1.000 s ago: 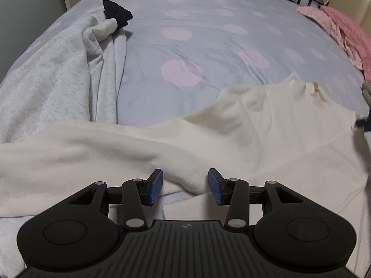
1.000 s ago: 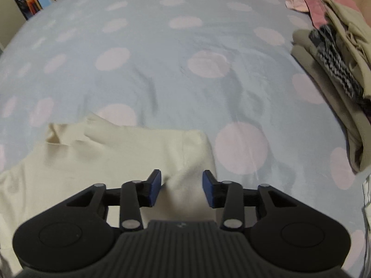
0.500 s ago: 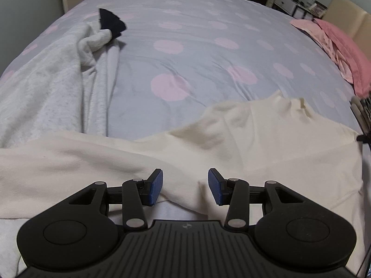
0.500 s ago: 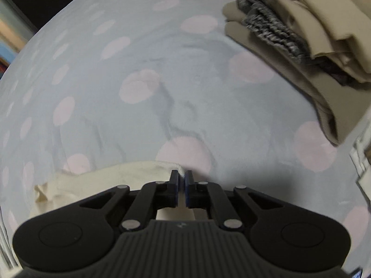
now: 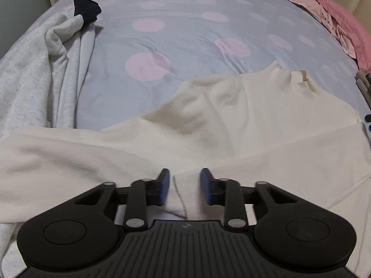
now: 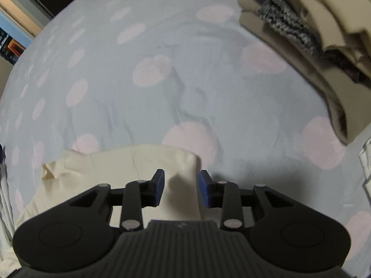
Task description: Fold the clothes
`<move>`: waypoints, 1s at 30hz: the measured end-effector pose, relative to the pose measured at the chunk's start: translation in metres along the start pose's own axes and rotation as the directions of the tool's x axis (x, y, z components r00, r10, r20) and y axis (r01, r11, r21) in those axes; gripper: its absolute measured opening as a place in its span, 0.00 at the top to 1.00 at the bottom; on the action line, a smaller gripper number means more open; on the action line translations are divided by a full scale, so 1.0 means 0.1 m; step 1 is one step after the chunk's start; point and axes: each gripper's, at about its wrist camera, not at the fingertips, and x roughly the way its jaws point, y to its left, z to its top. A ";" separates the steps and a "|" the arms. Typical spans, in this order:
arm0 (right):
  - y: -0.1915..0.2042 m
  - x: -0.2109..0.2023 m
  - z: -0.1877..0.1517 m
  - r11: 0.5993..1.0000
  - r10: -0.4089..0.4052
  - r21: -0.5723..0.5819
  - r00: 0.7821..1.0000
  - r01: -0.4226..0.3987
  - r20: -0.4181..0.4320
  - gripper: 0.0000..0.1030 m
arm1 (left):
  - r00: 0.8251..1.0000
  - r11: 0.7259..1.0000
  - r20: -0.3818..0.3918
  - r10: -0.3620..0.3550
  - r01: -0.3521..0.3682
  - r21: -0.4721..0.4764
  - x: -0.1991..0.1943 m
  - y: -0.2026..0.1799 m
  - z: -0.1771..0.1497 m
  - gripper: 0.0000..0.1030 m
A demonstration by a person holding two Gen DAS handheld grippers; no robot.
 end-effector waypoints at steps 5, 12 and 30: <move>0.01 0.13 -0.02 1.000 -0.017 -0.019 1.000 0.017 -0.017 0.87 | 1.000 1.000 0.022 0.000 0.000 -0.013 0.01 0.00 0.00 0.97; -0.03 0.00 -0.01 1.000 -0.020 -0.004 0.999 0.020 0.026 0.95 | 0.993 0.999 0.117 -0.008 0.013 -0.040 -0.16 -0.05 0.12 0.98; -0.09 -0.25 -0.15 0.992 -0.014 -0.126 0.996 0.025 0.086 0.78 | 0.993 0.998 0.119 -0.027 0.033 -0.045 -0.14 -0.08 0.14 0.84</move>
